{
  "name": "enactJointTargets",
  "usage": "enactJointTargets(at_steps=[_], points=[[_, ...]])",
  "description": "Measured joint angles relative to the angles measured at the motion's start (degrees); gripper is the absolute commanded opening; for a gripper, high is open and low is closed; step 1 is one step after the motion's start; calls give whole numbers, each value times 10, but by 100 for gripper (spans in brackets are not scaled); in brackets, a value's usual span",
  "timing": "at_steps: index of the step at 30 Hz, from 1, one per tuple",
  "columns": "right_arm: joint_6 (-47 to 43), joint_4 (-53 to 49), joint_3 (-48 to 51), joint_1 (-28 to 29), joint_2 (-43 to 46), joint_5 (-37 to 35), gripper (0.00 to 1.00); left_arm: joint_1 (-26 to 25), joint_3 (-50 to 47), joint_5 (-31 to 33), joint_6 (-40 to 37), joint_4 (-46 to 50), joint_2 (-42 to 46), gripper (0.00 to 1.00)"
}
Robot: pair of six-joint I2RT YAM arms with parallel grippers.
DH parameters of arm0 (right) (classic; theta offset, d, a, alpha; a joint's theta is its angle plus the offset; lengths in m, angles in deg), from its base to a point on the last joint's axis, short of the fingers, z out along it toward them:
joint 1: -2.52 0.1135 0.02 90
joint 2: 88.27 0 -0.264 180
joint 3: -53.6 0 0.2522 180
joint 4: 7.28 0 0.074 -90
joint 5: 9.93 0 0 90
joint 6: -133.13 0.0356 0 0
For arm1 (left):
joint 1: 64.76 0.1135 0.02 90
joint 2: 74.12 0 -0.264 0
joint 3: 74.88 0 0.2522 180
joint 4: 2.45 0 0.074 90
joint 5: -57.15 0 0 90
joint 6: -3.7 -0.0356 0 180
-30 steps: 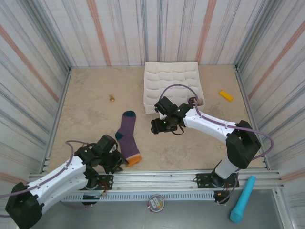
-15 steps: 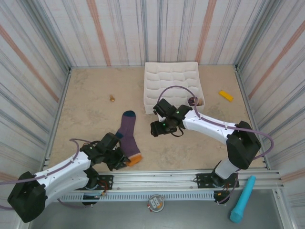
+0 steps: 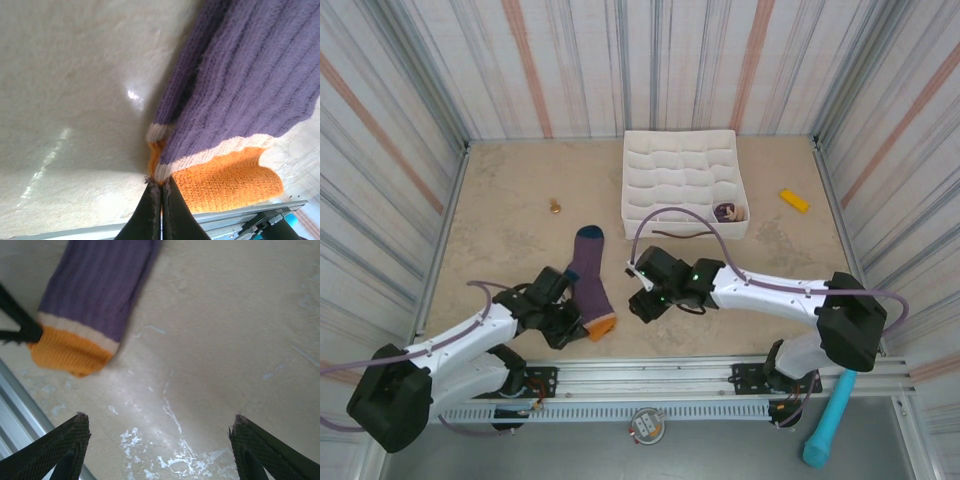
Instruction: Roll the socks
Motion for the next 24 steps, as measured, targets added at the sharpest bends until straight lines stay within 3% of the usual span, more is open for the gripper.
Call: enactJointTargets(at_steps=[11,24], points=[[-108,125,30,89,-8,-59,76,119,52,-68,-160,70,-76,0],[-201,226,17,136,-150,-115,68,196,58,-143,-257,102,-99,0]])
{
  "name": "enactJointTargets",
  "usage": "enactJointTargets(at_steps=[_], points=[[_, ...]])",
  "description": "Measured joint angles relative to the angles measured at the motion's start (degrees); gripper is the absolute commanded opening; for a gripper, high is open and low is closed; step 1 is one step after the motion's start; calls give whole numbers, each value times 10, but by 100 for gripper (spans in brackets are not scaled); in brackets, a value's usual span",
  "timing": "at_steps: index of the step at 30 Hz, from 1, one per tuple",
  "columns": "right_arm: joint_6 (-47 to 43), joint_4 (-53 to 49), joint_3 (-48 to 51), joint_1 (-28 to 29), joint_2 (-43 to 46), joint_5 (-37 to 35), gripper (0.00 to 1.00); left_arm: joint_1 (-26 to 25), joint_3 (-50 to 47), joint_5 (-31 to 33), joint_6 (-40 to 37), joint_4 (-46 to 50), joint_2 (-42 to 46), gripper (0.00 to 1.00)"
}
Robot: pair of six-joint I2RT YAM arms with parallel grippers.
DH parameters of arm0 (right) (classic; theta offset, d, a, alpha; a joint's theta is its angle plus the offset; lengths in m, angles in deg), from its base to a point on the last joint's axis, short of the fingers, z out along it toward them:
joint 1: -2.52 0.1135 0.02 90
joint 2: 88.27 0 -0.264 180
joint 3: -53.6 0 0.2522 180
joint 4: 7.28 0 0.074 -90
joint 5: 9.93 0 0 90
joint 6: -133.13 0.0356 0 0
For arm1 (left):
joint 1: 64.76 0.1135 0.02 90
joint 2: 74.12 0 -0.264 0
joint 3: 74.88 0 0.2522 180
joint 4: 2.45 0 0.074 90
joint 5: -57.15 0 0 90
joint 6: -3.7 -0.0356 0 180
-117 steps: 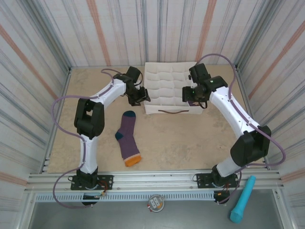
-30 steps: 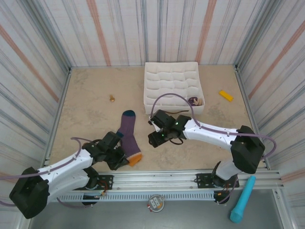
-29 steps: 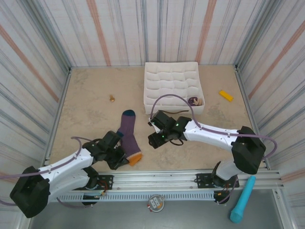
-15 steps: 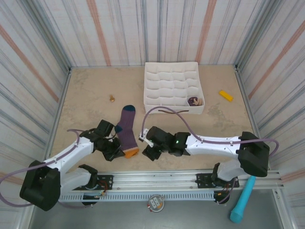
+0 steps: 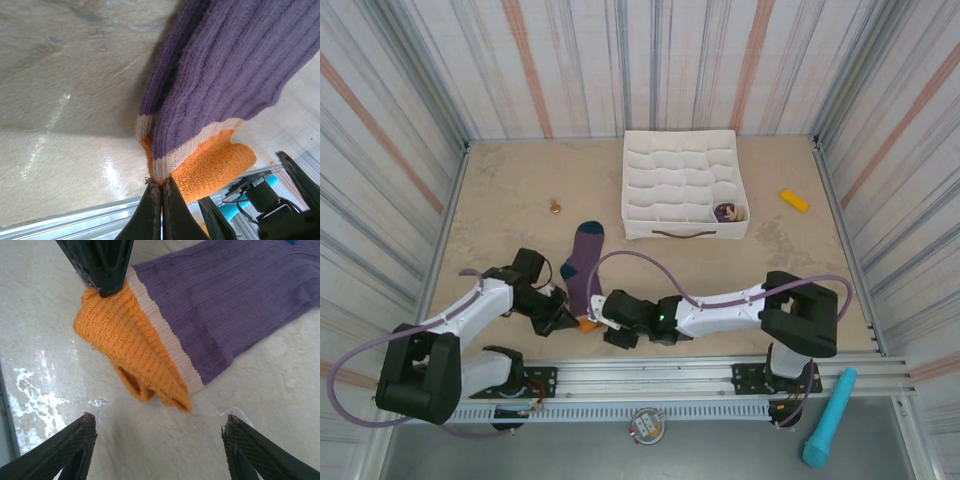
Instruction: Roll the socks
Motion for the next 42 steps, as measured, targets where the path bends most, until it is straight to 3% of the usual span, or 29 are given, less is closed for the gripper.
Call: enactJointTargets(at_steps=[3,7,14,28,35,42], points=[[-1,7,-8,-12,-9,21,70,0,0,-11,-7,6,1,0],[13,-8,-58,-78,-11,83,73,0,0,-11,-10,18,18,0],[69,-94,-273,-162,-123,150,72,-4,0,-9,-9,30,34,0],[148,-263,-566,-216,-328,89,79,-24,-11,5,-1,61,84,0],[154,-296,-629,-245,-373,64,79,-40,-13,11,-1,67,83,0],[153,-309,-646,-247,-409,90,74,-42,-16,13,1,74,86,0]])
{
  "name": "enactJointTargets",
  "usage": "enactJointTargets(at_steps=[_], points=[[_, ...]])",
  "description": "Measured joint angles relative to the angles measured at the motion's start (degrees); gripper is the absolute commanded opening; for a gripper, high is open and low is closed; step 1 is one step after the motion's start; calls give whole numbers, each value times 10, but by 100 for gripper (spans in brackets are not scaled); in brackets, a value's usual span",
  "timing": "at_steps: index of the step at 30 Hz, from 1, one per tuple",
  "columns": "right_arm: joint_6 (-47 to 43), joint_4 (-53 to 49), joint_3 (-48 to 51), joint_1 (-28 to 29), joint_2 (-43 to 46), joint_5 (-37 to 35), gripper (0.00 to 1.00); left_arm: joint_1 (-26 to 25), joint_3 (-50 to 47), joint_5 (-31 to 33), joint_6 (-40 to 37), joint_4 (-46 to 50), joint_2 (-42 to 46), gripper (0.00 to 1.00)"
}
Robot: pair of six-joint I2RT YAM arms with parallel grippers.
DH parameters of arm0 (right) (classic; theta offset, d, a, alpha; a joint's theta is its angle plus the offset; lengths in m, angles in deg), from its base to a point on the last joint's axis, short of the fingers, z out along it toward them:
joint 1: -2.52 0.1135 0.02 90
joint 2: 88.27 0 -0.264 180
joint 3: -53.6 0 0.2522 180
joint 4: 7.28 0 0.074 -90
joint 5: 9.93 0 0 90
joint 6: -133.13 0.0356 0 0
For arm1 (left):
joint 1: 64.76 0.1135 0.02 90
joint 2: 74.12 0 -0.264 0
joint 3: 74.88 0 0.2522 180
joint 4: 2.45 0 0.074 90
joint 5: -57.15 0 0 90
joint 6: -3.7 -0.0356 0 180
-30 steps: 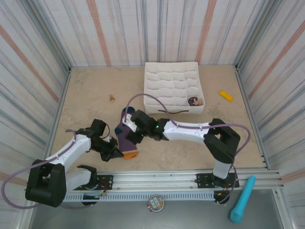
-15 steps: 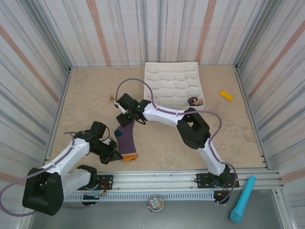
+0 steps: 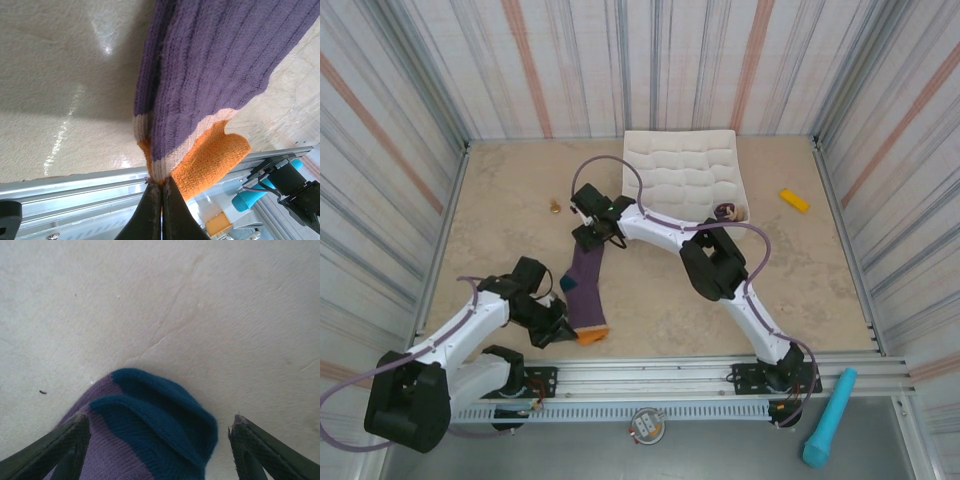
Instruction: Roll the socks
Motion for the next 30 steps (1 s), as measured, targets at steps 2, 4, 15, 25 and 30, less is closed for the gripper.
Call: enactJointTargets(at_steps=[2,4,15,25,30], points=[[0,-2,-1,1,-5,6,72,0,0,0,0,0,2,0],[0,-2,-1,3,-10,9,69,0,0,0,0,0,3,0],[-6,-2,-1,9,-14,12,14,0,0,0,0,0,2,0],[22,-3,123,35,67,-53,0,-5,11,0,-3,4,-3,0],[97,-21,265,56,165,-81,0,-24,42,1,-15,10,-36,0]])
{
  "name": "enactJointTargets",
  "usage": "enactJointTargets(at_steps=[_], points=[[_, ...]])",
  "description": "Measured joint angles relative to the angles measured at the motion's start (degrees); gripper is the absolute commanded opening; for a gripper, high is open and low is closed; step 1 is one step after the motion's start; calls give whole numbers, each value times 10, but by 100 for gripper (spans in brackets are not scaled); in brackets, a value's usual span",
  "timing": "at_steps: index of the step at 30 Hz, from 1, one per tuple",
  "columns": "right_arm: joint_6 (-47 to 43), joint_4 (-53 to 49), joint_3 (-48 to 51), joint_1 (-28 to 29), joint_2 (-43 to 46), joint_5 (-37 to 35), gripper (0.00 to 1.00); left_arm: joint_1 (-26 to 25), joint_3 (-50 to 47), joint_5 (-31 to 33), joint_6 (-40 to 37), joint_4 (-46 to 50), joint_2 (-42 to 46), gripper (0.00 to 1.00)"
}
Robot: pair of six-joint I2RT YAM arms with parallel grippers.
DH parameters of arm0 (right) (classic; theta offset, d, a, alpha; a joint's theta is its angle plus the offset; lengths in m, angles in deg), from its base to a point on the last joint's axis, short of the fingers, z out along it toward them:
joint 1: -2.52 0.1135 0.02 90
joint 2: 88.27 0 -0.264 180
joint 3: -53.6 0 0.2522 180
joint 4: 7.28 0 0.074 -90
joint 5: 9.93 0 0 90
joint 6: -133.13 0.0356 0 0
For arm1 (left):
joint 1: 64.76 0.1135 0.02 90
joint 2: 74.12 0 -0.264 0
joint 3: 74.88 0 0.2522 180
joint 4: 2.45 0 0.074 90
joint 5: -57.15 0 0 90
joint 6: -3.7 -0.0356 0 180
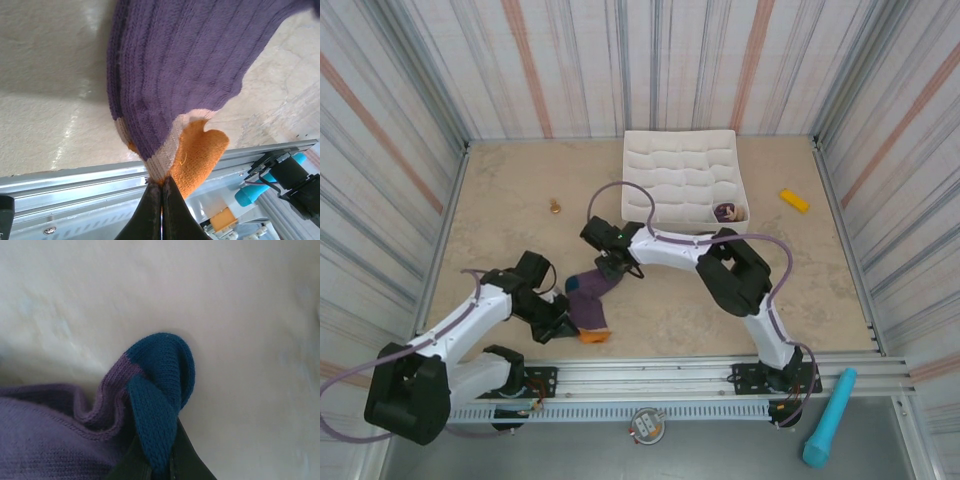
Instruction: Roll the socks
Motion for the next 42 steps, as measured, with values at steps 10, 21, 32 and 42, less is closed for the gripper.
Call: enactJointTargets(at_steps=[10,21,32,42], points=[[167,-40,210,6,185,-80,3,-127,144,-9,-37,-33,-199,0],[168,-2,366,-126,326,-118,11,-158,316,-24,-71,-58,-353,0],[57,85,407,-283,388,-59,20,-120,376,-54,-90,-59,-400,0],[4,106,407,-292,354,-28,63,-66,376,-43,-146,-23,-418,60]])
